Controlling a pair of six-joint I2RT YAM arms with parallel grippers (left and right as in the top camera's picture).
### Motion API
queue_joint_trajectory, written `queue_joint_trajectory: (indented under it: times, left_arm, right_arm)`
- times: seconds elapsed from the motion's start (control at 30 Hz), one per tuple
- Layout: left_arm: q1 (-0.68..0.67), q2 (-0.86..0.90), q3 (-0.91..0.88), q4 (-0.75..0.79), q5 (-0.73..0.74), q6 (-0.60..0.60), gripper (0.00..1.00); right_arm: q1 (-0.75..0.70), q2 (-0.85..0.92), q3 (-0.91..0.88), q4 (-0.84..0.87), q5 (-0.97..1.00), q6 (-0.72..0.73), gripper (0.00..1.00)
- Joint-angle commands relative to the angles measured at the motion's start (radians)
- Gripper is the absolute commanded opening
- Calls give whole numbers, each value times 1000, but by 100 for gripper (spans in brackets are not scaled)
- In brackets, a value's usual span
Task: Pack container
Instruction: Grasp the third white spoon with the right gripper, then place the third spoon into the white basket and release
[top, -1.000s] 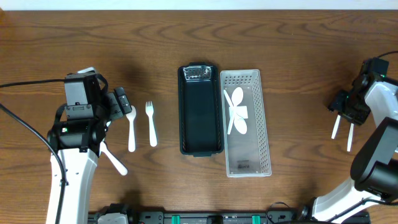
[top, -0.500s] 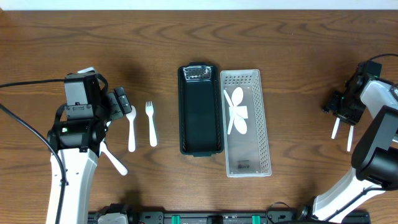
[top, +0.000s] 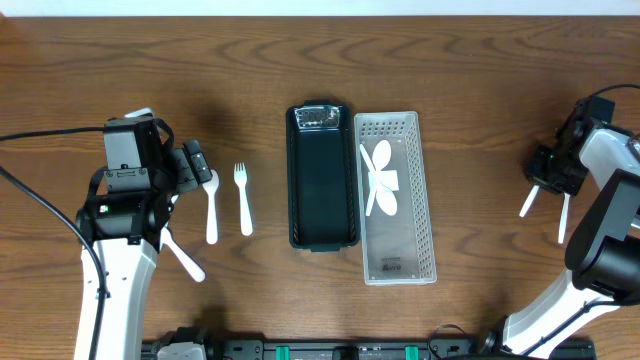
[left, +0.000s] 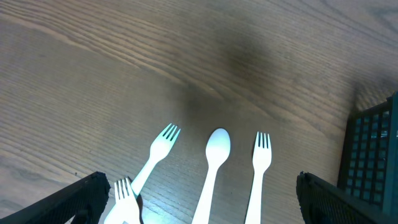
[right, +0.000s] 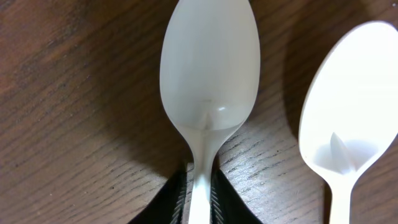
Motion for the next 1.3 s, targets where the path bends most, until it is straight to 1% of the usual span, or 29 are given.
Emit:
queue_joint_trajectory:
  times: [0.0,0.1,0.27,0.4,0.5,0.67,0.8,0.9,1.03,1.13,1.27]
  left_arm:
    - [3,0,19,-1,-5,-13,98]
    - [3,0,19,0,-5,-13,98]
    - [3,0,19,0,-5,-13,98]
    - [3,0,19,0,-5,-13,98]
    - [3,0,19,0,-5,-13,98]
    - [3,0,19,0,-5,-13,98]
    - [3,0,19,0,-5,-13,98]
    - [3,0,19,0,-5,-13,98]
    - [3,0,19,0,-5,-13,98]
    - [3,0,19,0,-5,-13,98]
    - [3,0,19,-1,-5,-13,98]
  right_arm:
    - [-4,42,-9,-1,-4,-2,8]
    - [-4,42,-9,-4,-5,14,1]
    - [4,20,-1,-20,-16,14,1]
    - [54,-66,34,-55,-35,13,1]
    - [130,-171,71,-77,-38,13,1]
    - [333,-353,109,-74,-38,15,1]
    - [504,-415,113,-69,-38,84,1]
    - [616,-399,112,-72,-38,140,1]
    - [739,-326,111,-71,-37,164,1]
    - [788,-249,111,-71,-37,183,1]
    - [814,-150,111,-74,-37,183,1]
